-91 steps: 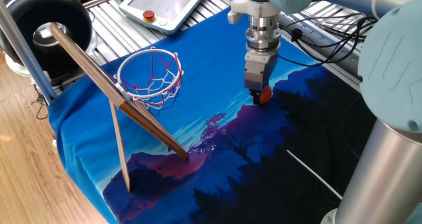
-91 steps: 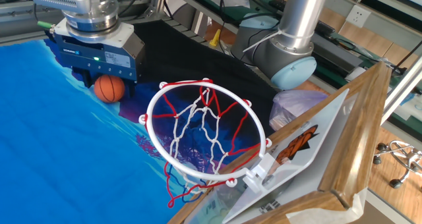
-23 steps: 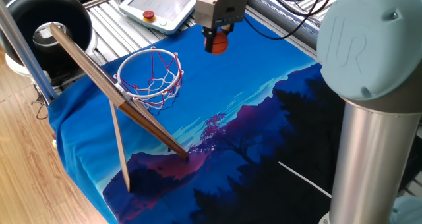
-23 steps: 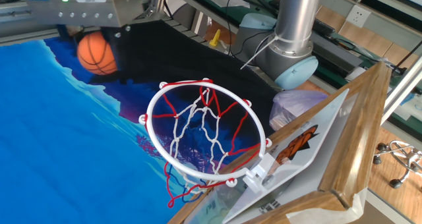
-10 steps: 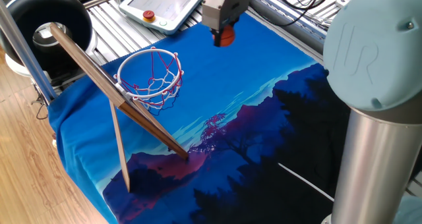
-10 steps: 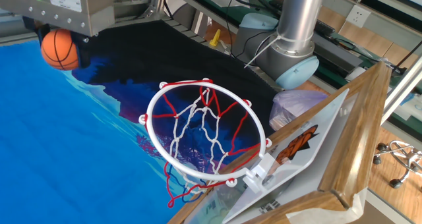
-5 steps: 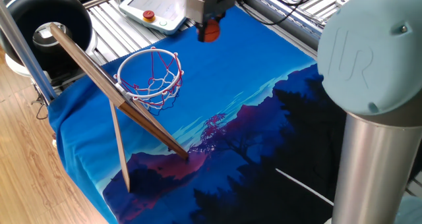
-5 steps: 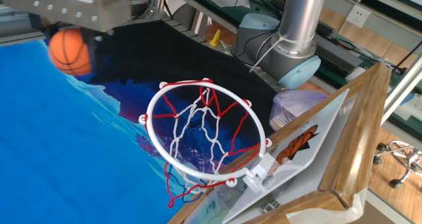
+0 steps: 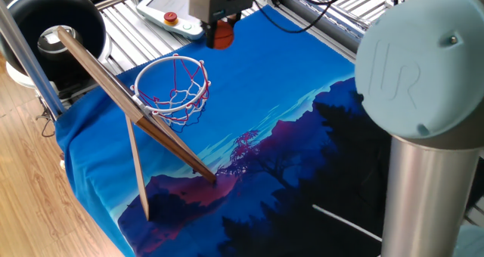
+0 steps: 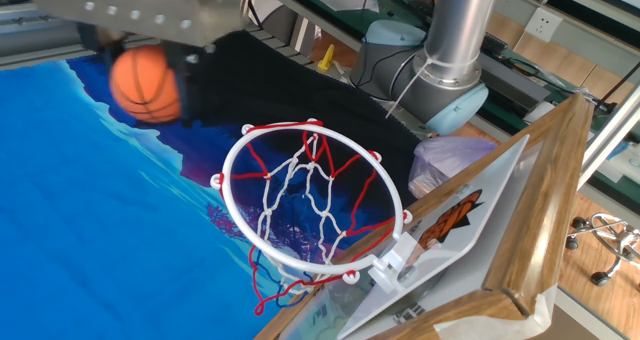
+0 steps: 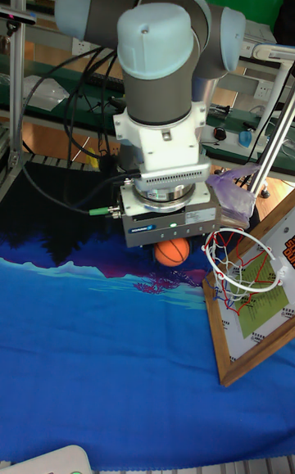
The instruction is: Grab a basketball, release it and shoot it into the basket
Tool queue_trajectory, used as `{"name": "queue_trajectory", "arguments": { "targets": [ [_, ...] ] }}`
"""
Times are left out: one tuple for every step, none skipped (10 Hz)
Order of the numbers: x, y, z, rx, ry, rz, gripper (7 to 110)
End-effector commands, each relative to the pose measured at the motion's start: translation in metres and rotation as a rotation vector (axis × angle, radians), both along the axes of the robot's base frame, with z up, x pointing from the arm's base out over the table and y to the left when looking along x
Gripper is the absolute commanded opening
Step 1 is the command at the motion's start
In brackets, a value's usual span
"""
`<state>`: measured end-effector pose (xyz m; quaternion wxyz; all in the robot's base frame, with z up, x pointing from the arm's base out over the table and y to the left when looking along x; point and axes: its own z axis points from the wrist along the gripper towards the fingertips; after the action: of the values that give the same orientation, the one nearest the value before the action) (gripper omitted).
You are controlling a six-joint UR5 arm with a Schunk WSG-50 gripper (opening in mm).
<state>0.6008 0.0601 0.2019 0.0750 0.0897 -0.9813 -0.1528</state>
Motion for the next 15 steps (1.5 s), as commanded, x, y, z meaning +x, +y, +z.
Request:
{"name": "queue_trajectory", "arguments": {
  "targets": [
    [-0.013,0.020,0.012,0.055,0.067,-0.013,7],
    [-0.014,0.024,0.014,0.068,0.081,-0.027,7],
    [-0.016,0.030,0.016,0.084,0.106,-0.044,7],
    [-0.018,0.033,0.018,0.091,0.141,-0.067,7],
    [-0.018,0.039,0.021,0.113,0.163,-0.091,7],
    [-0.017,0.045,0.025,0.137,0.173,-0.109,7],
    [-0.016,0.050,0.029,0.160,0.182,-0.129,7],
    [-0.014,0.051,0.031,0.174,0.183,-0.144,7],
    [-0.012,0.043,0.028,0.150,0.169,-0.137,7],
    [-0.012,0.036,0.025,0.125,0.160,-0.125,7],
    [-0.011,0.023,0.019,0.080,0.142,-0.104,7],
    [-0.009,0.008,0.013,0.043,0.118,-0.084,7],
    [-0.006,-0.007,0.009,0.003,0.092,-0.065,7],
    [-0.003,-0.023,0.004,-0.038,0.060,-0.040,7],
    [-0.002,-0.037,0.000,-0.082,0.043,-0.016,7]
  ]
}}
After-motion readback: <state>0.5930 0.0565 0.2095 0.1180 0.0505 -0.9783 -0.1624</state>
